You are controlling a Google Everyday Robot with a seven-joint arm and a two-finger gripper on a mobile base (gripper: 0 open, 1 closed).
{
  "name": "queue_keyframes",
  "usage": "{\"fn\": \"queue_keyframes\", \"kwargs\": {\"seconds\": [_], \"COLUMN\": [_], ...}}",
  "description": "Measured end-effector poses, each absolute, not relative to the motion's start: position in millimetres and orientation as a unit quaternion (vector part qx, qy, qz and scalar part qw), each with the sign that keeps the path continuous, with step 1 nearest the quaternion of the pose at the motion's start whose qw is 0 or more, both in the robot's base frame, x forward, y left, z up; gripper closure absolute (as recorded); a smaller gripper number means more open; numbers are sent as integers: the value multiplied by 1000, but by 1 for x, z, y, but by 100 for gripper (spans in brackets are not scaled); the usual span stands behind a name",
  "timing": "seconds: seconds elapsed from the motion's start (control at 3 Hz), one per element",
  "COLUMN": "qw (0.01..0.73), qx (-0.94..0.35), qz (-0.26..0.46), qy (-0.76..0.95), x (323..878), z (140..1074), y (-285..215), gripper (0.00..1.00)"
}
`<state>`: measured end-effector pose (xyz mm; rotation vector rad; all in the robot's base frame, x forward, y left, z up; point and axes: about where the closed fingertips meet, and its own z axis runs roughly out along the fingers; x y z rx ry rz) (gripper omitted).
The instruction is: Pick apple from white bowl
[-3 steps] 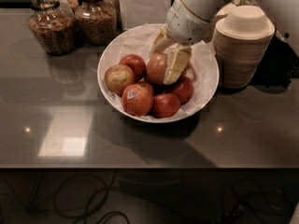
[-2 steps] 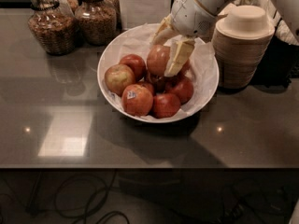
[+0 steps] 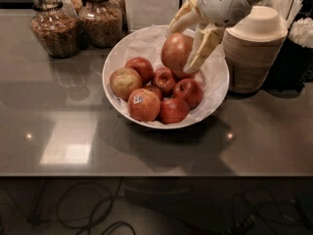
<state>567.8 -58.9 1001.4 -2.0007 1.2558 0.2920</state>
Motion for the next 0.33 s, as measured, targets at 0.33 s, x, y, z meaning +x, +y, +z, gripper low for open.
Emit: {"fn": "queue_keyframes", "kwargs": {"seconds": [0.33], "qw": [372], "qx": [-780], "qz": [114], "qy": [490], "x": [568], "z": [1001], "y": [-59], "gripper": [100]}}
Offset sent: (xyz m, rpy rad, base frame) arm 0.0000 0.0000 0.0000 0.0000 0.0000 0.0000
